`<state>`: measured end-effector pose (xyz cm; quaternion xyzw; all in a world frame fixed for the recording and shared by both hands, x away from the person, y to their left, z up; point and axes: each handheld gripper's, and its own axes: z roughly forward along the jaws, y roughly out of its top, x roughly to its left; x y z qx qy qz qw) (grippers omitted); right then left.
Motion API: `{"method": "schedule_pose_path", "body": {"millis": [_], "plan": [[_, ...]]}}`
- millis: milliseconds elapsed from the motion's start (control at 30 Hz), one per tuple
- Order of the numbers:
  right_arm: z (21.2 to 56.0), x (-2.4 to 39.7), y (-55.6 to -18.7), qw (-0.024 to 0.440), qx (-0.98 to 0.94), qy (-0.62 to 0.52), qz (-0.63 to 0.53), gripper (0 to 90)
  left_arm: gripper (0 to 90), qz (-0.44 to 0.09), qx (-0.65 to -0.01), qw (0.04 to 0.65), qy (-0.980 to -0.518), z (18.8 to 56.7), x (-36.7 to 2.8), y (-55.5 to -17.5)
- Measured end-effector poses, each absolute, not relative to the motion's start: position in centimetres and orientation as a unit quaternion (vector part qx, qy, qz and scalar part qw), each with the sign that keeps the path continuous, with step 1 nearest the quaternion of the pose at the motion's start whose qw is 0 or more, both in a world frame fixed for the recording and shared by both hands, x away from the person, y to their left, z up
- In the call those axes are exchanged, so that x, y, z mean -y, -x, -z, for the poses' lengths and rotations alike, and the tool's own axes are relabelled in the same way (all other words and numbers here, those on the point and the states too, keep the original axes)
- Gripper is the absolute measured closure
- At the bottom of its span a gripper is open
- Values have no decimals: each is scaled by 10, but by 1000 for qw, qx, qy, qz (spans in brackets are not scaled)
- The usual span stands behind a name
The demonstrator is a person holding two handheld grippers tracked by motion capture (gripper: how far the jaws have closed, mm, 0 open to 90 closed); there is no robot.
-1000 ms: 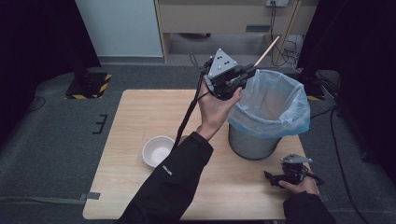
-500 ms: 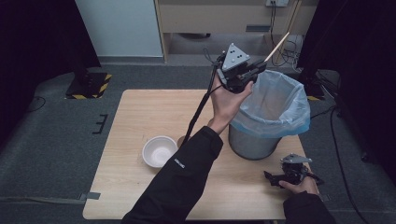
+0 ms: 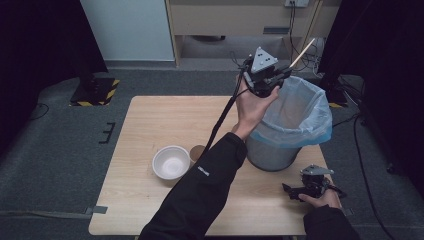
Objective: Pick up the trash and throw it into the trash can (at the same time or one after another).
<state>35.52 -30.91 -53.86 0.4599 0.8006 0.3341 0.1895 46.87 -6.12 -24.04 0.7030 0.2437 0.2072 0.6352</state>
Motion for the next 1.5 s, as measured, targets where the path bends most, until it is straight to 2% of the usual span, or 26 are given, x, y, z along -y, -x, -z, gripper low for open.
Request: {"method": "schedule_pose_path", "body": {"millis": [100, 200, 433, 867, 1167, 1500], "plan": [[539, 309, -355, 188, -801, -460, -334, 21, 845, -195, -246, 636, -705, 243, 64, -475], [539, 309, -355, 189, -801, -459, -335, 21, 738, -194, -244, 639, -703, 245, 64, -477], [539, 309, -355, 188, -801, -459, -335, 21, 626, -206, -237, 643, -698, 242, 41, -465], [539, 309, -355, 188, -801, -459, -336, 21, 396, -253, -254, 631, -688, 250, -71, -411], [539, 308, -355, 187, -801, -460, -335, 19, 340, -272, -323, 596, -683, 300, -153, -380], [539, 308, -355, 186, -801, -461, -335, 19, 319, -256, -421, 533, -688, 391, -222, -368]]}}
